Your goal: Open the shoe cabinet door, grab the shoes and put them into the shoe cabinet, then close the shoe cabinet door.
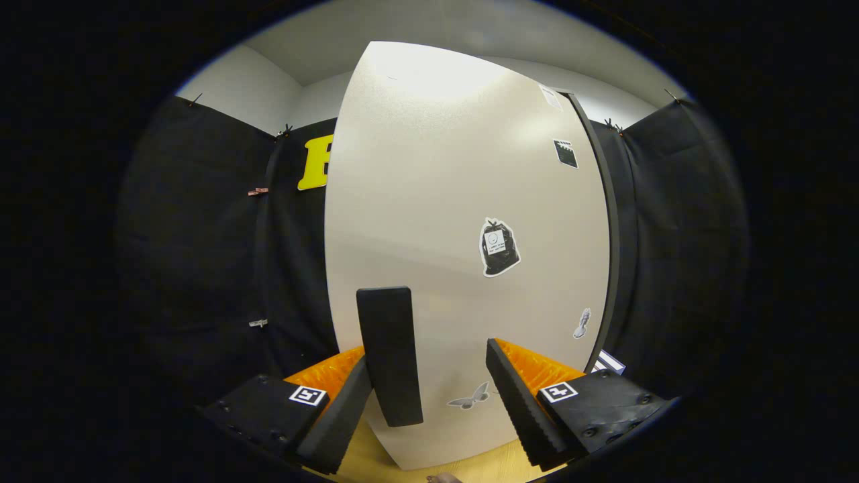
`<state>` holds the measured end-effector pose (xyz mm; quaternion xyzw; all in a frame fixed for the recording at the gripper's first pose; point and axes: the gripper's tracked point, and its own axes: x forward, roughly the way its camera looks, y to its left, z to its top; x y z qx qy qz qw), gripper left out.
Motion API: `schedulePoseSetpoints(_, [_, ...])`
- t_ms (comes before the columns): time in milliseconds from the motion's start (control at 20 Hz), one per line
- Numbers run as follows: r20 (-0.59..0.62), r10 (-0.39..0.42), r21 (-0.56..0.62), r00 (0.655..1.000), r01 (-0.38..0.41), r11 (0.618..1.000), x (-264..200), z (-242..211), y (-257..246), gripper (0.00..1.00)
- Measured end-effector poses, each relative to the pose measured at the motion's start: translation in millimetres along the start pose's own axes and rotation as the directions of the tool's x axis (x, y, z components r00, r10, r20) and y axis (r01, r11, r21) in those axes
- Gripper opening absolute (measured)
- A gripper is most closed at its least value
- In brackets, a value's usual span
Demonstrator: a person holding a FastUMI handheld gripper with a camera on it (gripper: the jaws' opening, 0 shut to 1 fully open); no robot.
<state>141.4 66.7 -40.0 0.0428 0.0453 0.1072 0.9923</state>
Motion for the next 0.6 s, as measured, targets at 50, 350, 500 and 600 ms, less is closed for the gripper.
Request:
schedulePoseSetpoints(50, [-0.015,0.001,0.002,1.0,-0.001,1.0,-2.0,-4.2,-0.2,0.98])
schedulePoseSetpoints(350, [-0.01,0.018,0.001,1.0,-0.018,1.0,-8.3,-7.7,1.2,0.99])
schedulePoseSetpoints(500, [-0.001,0.023,0.001,1.0,-0.023,1.0,-16.5,-5.3,1.8,0.98])
schedulePoseSetpoints(600, [0.002,0.027,-0.002,1.0,-0.027,1.0,-19.9,-4.8,2.1,0.98])
